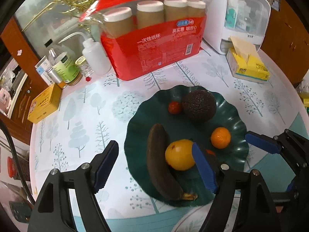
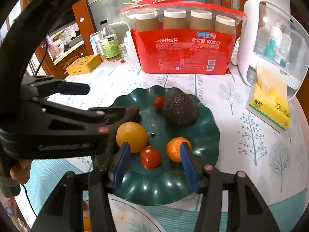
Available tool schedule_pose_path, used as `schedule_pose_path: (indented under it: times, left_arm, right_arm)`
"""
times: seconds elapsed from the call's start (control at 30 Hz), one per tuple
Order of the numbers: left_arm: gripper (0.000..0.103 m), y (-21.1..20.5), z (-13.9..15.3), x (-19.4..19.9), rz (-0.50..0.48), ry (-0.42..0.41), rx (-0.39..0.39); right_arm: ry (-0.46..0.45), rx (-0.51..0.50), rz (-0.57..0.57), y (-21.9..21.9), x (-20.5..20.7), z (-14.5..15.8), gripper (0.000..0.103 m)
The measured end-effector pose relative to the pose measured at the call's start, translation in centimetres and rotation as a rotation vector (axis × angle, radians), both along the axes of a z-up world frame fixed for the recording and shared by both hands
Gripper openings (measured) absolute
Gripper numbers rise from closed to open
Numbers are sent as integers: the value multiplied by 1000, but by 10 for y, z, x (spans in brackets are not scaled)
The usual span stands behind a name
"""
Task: Organize fruits
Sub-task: 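Move both tools back over the white plate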
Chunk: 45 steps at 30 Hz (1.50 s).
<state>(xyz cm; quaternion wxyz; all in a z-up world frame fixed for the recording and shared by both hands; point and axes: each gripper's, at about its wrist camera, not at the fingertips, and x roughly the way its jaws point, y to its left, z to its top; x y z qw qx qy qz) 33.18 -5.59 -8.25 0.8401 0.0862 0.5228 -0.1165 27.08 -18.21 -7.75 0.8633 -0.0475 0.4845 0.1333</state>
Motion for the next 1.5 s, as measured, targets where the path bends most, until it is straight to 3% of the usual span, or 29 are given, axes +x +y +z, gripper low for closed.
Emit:
schedule_pose_path:
  times: [0.33, 0.67, 0.87, 1.03, 1.2, 1.5]
  left_arm:
    - [78, 25, 60, -40, 49, -54, -66]
    - [80, 59, 131, -110, 69, -140, -166]
    - [82, 70, 154, -151, 62, -176, -214]
    - [82, 74, 147, -178, 65, -145, -259]
    - [82, 72, 117, -199, 62, -66, -260]
    - [82, 75, 56, -220, 88, 58, -247]
  right_arm:
    - [-43, 29, -26, 1, -24, 42, 54]
    - [-105, 89, -53, 0, -73, 110, 54]
    - [-126, 137, -80, -5, -104, 143, 54]
    - [-137, 129, -100, -7, -129, 156, 55]
    - [-136, 112, -118, -11, -151, 157, 55]
    - [-55, 89, -133, -16, -175, 118, 55]
